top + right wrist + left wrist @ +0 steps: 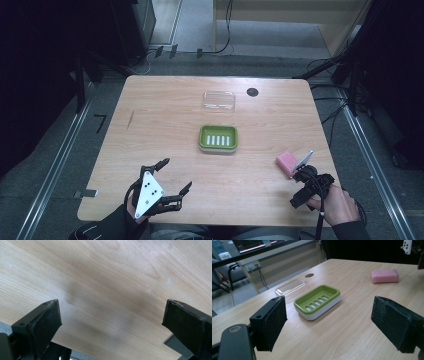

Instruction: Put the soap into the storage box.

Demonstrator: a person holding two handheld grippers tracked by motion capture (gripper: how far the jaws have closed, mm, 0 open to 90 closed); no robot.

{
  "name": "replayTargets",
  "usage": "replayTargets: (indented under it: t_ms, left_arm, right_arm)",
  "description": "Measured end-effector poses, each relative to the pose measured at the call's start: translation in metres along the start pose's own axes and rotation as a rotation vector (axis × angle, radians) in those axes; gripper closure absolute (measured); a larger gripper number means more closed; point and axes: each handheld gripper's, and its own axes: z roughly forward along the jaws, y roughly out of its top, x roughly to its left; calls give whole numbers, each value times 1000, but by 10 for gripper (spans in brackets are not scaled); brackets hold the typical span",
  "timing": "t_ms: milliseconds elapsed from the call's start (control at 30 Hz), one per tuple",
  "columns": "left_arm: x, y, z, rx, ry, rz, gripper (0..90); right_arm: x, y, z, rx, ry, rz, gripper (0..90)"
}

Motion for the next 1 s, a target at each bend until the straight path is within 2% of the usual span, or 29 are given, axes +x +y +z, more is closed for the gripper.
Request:
replayTargets:
  t_ms: [167,300,433,1000]
  left_arm:
    - [0,0,0,-2,-2,-1,137]
    - [0,0,0,-3,-3,-1,136]
    - [0,0,1,-2,-2,-2,137]
    - [0,0,2,-4,-7,-1,137]
  right_arm:
    - [-3,4,-3,-15,-4,-2,18]
    - [-6,7,-6,-29,21,9,19]
    - [-8,10,-9,-45,14,1,19]
    - [-12,30,-16,-55,1,-14,19]
